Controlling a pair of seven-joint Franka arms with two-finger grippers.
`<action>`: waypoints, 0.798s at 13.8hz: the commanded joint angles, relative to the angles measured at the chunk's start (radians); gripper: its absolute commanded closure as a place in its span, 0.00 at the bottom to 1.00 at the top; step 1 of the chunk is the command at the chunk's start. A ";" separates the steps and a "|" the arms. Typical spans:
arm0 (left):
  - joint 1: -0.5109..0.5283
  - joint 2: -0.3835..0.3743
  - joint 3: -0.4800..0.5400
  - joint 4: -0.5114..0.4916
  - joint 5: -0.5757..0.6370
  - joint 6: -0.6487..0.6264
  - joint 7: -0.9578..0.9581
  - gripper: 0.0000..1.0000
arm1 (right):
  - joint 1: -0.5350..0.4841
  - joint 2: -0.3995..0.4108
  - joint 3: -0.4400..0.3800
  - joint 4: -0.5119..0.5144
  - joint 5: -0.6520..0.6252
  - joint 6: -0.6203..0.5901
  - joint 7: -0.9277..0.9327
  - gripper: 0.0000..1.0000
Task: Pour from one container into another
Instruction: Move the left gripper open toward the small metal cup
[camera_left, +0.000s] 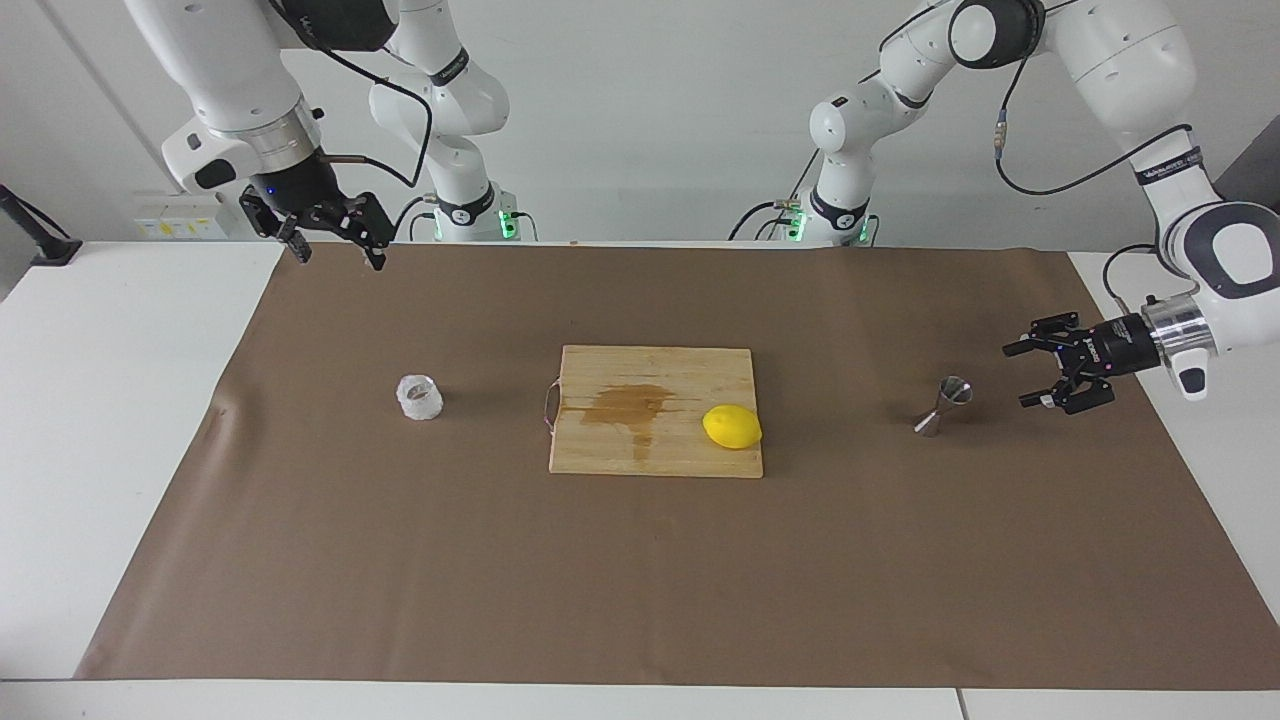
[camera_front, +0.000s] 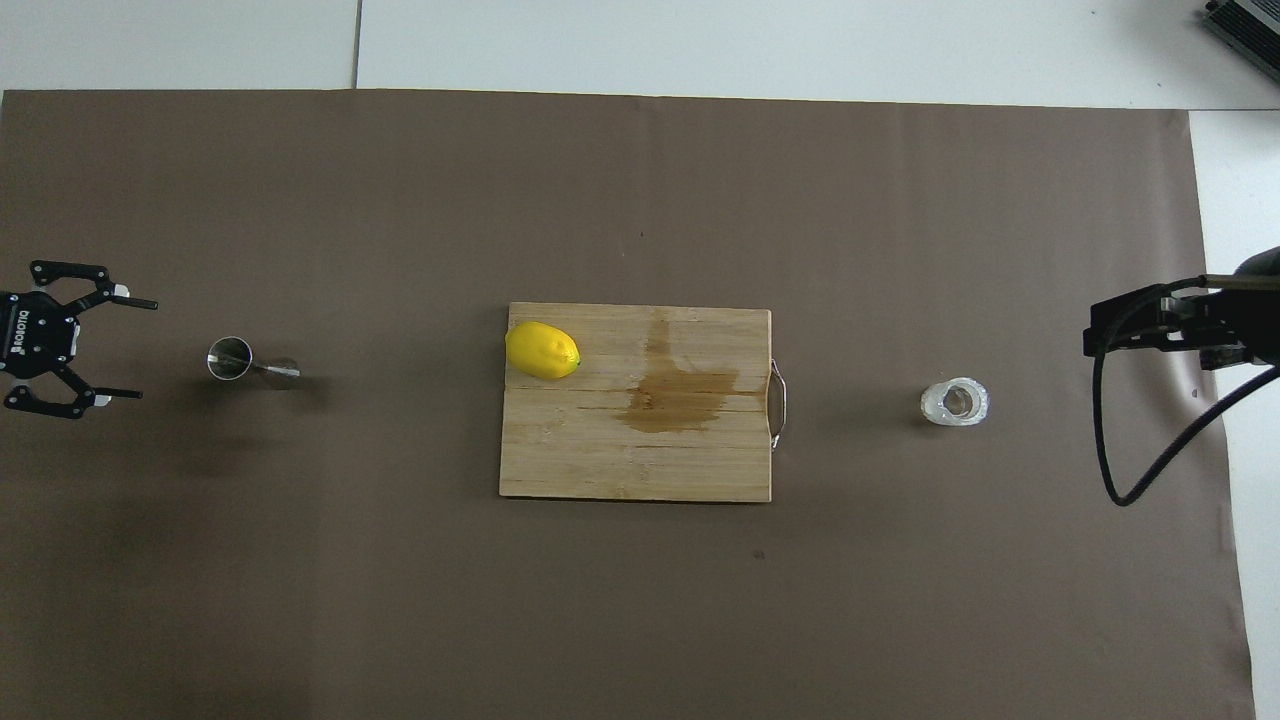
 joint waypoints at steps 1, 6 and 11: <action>0.022 0.021 -0.009 -0.037 -0.061 0.025 -0.107 0.00 | -0.013 -0.001 0.006 -0.001 0.001 0.002 -0.012 0.00; 0.025 0.057 -0.009 -0.080 -0.107 0.030 -0.128 0.00 | -0.011 -0.001 0.006 0.001 0.001 0.002 -0.012 0.00; 0.029 0.076 -0.009 -0.138 -0.162 0.034 -0.047 0.00 | -0.011 -0.001 0.006 -0.001 0.001 0.002 -0.012 0.00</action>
